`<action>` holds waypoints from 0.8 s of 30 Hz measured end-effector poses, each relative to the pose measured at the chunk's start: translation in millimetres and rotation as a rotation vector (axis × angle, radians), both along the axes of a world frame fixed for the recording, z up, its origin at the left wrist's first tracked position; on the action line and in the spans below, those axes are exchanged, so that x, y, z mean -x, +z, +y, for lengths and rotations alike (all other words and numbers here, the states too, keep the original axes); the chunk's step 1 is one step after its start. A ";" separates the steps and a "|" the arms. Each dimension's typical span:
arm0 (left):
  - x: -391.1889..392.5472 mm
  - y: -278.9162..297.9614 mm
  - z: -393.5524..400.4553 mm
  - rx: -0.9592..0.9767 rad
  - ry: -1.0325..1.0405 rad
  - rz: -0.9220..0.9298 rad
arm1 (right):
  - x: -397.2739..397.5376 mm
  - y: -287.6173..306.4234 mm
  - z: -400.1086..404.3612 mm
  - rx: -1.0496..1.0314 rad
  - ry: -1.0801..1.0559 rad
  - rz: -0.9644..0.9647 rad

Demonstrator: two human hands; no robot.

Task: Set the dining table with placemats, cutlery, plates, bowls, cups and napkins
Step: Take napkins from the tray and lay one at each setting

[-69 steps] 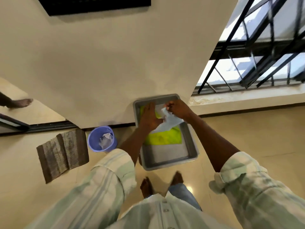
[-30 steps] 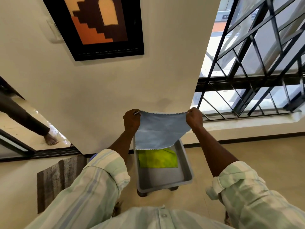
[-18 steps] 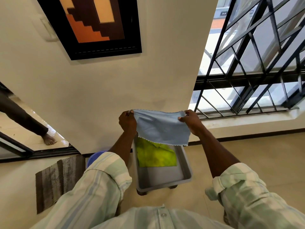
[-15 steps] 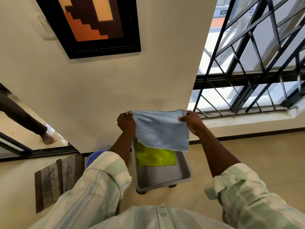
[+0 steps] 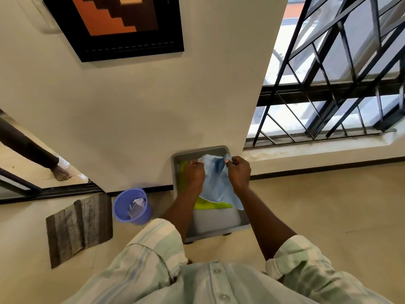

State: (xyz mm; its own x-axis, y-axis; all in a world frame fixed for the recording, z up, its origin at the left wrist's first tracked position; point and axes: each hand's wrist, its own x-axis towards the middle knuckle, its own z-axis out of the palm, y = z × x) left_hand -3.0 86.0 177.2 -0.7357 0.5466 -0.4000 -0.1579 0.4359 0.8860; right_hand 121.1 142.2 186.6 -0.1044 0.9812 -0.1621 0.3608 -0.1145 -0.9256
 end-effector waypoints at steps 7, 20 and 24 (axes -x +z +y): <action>-32.1 -10.0 -2.6 -0.035 -0.062 0.048 | 6.7 0.0 -28.4 -0.123 0.124 -0.013; -32.4 -6.0 -4.9 -0.112 -0.055 0.033 | 9.4 -9.9 -34.4 -0.223 0.207 -0.097; -27.6 -9.7 -6.2 -0.143 -0.106 -0.034 | 12.9 -7.1 -36.8 -0.173 0.220 -0.062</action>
